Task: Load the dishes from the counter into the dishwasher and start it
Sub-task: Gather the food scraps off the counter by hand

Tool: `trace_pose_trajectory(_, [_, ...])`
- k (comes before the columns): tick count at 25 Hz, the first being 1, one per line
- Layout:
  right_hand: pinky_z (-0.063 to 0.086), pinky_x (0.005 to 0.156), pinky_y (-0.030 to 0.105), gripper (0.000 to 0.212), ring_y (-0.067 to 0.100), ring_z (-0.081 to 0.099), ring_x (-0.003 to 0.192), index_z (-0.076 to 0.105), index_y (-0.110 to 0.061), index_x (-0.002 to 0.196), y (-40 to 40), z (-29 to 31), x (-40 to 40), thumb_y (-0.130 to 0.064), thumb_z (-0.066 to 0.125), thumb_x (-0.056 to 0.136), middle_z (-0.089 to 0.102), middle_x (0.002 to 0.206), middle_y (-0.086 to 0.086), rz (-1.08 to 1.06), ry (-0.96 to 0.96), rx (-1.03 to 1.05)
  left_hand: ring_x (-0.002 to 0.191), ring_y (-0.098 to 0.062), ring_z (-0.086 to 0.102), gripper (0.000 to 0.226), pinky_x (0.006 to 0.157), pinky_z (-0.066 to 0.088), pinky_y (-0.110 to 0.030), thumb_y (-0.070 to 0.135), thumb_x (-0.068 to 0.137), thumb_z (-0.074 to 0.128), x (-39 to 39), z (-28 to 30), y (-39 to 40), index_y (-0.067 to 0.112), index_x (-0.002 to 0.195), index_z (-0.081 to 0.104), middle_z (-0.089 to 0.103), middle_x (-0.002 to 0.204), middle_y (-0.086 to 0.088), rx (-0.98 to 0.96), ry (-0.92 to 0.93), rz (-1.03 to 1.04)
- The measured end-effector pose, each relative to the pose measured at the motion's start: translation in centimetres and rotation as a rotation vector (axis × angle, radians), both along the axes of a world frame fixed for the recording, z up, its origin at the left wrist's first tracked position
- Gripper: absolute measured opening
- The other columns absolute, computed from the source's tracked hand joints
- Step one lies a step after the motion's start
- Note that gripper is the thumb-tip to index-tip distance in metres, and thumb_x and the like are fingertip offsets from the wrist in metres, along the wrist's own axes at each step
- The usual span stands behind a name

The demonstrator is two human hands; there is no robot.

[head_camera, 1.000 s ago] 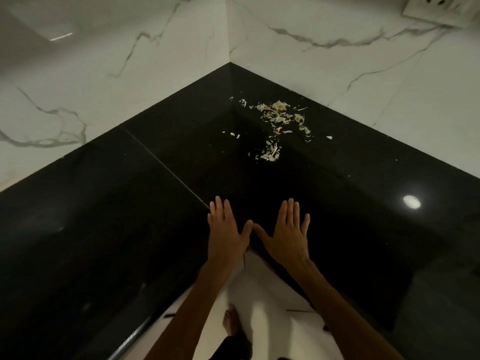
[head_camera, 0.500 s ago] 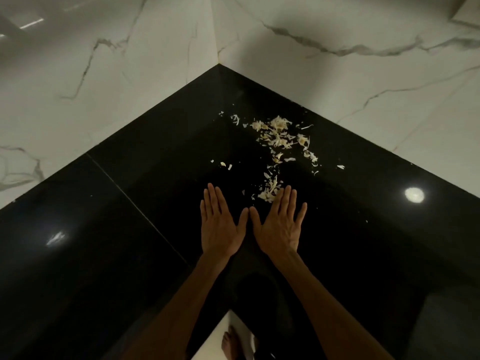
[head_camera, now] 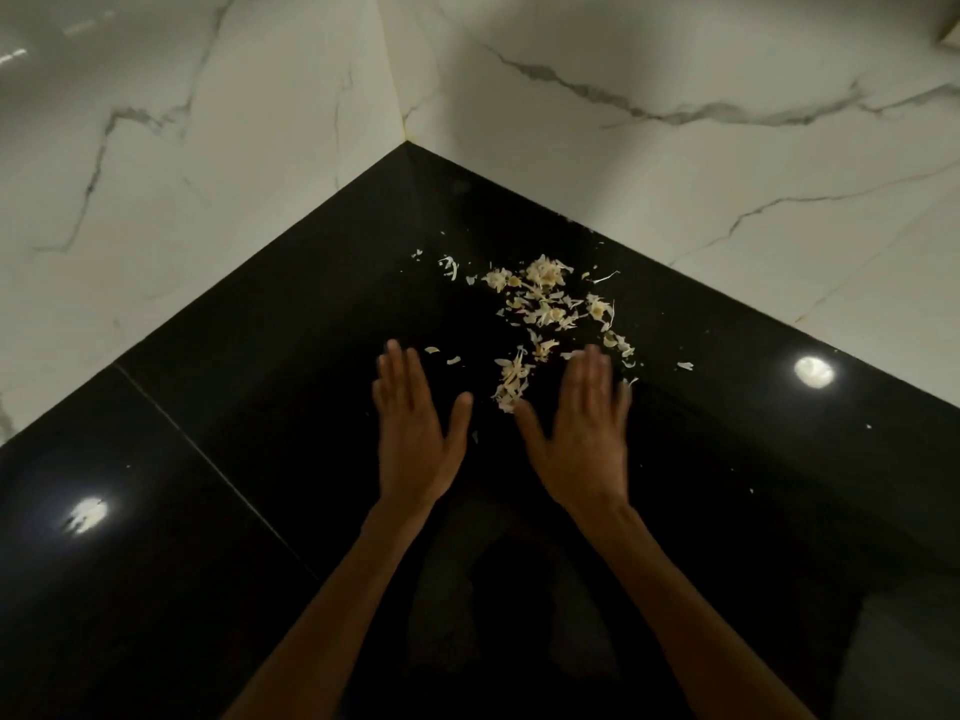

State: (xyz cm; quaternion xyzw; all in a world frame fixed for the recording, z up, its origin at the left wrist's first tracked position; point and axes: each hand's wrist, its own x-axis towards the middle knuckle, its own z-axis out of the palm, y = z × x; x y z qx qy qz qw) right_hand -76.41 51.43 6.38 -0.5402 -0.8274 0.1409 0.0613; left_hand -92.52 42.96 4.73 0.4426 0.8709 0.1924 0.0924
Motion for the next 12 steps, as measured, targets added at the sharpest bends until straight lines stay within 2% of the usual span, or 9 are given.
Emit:
trace_pose_trajectory(1, [-0.015,0.117,0.045,0.088,0.021,-0.019,0.148,-0.01,-0.013,0.154,0.2,0.5,2.9,-0.071,0.018,0.094,-0.016,0.161,0.006,-0.06,0.021,0.028,0.147,-0.02,-0.021,0.083,0.119,-0.01,-0.038,0.064,0.098,0.022,-0.8,0.1,-1.7,0.012,0.154,-0.009,-0.023,0.16,-0.006,-0.005,-0.015,0.046])
trace_pose_trajectory(3, [-0.007,0.12,0.051,0.093,0.022,-0.016,0.149,-0.006,-0.012,0.155,0.6,0.6,10.2,-0.075,0.019,0.091,-0.012,0.162,0.008,-0.236,-0.007,0.008,0.147,-0.021,-0.02,0.09,0.121,-0.006,-0.043,0.073,0.092,0.011,-2.7,0.1,-5.2,0.01,0.154,-0.009,-0.021,0.16,-0.008,-0.138,-0.008,0.093])
trace_pose_trajectory(6, [0.003,0.12,0.056,0.106,0.023,-0.011,0.149,-0.002,-0.007,0.154,0.5,-0.3,16.7,-0.084,0.004,0.083,-0.007,0.163,0.013,-0.404,-0.135,-0.09,0.147,-0.021,-0.019,0.099,0.122,-0.006,-0.041,0.078,0.083,-0.004,-4.4,-0.2,-6.8,0.008,0.153,-0.009,-0.019,0.16,-0.011,-0.315,0.074,0.038])
trace_pose_trajectory(8, [0.0,0.121,0.052,0.108,0.022,-0.011,0.149,-0.001,-0.005,0.154,1.9,-1.0,15.9,-0.084,-0.002,0.08,-0.008,0.162,0.011,-0.383,-0.187,-0.103,0.147,-0.021,-0.019,0.099,0.121,-0.007,-0.038,0.078,0.084,-0.003,-4.7,-0.1,-4.7,0.007,0.153,-0.009,-0.019,0.16,-0.01,-0.315,0.081,-0.012])
trace_pose_trajectory(12, [-0.007,0.121,0.042,0.103,0.021,-0.016,0.148,-0.008,-0.006,0.153,8.4,-1.7,9.3,-0.081,-0.004,0.084,-0.015,0.162,0.01,-0.224,-0.137,-0.069,0.147,-0.02,-0.02,0.094,0.12,-0.008,-0.036,0.075,0.09,0.005,-5.3,-0.5,3.5,0.007,0.153,-0.011,-0.021,0.16,-0.01,-0.275,0.073,-0.09])
